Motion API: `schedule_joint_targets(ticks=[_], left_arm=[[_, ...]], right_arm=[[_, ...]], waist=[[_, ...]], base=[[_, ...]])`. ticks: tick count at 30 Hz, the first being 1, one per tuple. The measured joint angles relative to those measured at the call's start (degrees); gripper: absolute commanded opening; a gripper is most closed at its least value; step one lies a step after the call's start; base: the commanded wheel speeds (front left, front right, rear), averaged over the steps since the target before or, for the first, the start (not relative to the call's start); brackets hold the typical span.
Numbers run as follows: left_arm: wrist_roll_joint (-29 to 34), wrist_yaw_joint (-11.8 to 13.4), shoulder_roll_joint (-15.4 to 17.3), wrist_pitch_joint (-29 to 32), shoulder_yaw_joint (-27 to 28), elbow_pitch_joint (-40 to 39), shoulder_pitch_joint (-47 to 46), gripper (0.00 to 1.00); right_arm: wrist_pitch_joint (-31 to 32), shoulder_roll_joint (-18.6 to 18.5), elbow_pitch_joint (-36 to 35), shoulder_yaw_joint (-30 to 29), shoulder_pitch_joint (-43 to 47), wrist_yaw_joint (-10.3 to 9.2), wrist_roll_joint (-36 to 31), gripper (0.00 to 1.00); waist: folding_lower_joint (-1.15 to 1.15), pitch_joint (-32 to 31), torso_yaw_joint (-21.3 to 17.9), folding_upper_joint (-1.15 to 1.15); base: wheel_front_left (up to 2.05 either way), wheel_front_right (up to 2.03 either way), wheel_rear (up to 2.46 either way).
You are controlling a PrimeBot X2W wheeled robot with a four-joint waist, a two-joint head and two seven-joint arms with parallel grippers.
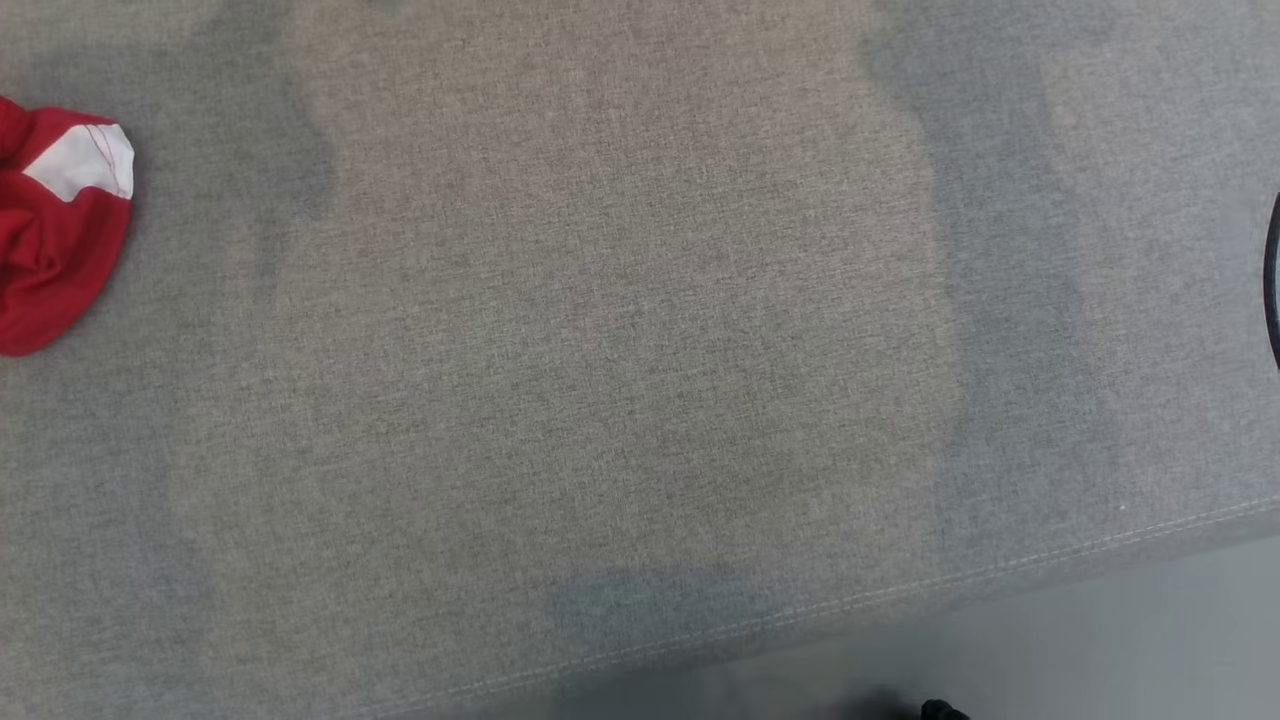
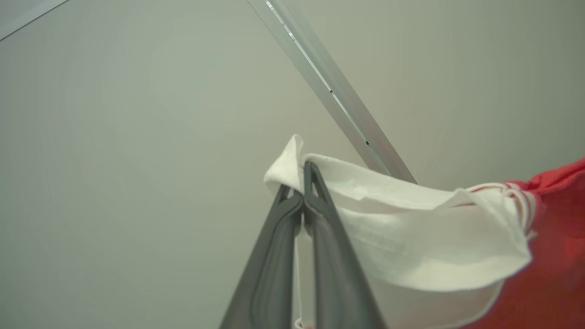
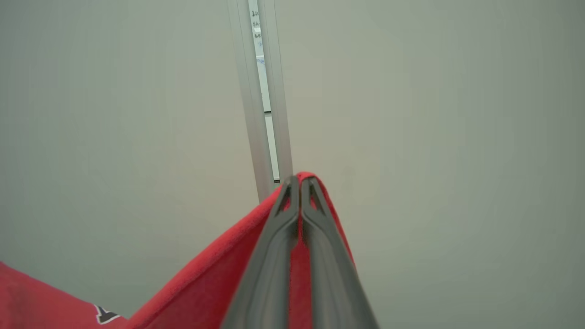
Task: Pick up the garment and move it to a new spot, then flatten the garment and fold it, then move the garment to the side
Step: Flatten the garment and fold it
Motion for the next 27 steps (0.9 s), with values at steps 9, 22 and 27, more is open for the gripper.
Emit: schedule_joint_targets(ticks=[9, 22, 27], left_arm=[[-0.5, 1.5, 0.3, -3.9, 0.1, 2.1, 5.0, 0.0], [-5.4, 12.1, 8.3, -5.3, 12.7, -20.8, 36.7, 0.0], [-5.3, 17.1, 9.2, -5.3, 19.8, -32.6, 55.8, 0.0]], right_arm=[[-0.5, -0.2, -1.7, 3.4, 4.0, 0.0, 1.9, 0.0], [0.7, -6.8, -19.7, 13.6, 29.3, 0.0, 17.6, 0.0], [-0.1, -8.6, -26.1, 16.5, 41.5, 0.0, 22.7, 0.0]], waist=[[0.0, 4.2, 0.2, 0.0], [-0.01, -1.2, 0.3, 0.0], [-0.01, -5.6, 0.4, 0.0]], base=[[0.0, 0.0, 0.0], [0.0, 0.0, 0.0], [0.0, 0.0, 0.0]])
